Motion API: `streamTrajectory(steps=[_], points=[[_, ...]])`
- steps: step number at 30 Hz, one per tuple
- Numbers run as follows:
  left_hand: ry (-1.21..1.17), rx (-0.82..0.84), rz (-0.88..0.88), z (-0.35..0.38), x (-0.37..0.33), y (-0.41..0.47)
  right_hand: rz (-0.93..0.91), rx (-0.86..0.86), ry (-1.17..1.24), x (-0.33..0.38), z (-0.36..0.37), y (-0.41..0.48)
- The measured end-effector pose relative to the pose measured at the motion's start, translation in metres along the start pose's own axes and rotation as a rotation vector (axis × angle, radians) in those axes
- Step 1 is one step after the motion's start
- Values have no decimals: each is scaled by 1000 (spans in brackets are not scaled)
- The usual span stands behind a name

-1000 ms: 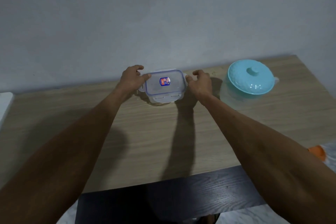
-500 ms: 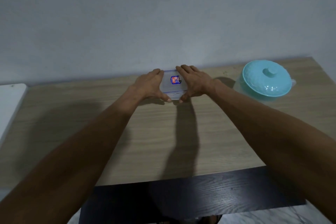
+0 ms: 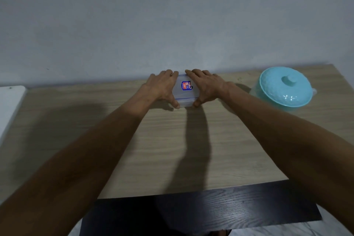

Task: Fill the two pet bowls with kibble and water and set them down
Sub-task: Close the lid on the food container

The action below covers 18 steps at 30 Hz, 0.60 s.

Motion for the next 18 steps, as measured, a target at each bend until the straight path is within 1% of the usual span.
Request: streamTrajectory(steps=[5, 11, 13, 15, 16, 18], points=[[-28, 106, -2, -6, -6, 11, 30, 87, -23, 1, -6, 11], [-74, 153, -41, -6, -6, 15, 35, 86, -13, 2, -5, 13], [-108, 170, -60, -3, -4, 12, 60, 83, 44, 0, -3, 5], [-251, 156, -101, 1, 2, 2, 136, 9, 261, -4, 1, -8], [-390, 115, -139, 5, 6, -5, 190, -87, 411, -6, 4, -16], [-698, -63, -241, 14, 11, -20, 310, -360, 633, -7, 12, -30]])
Point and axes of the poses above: each hand's wrist, its own y-axis towards the middle knuckle, its own z-axis out of the palm, x = y × z, the point moved 3 cm from there along y, towards the middle knuckle, and after that the axes turned 6 degrees about -z, right-handed, at the moved point
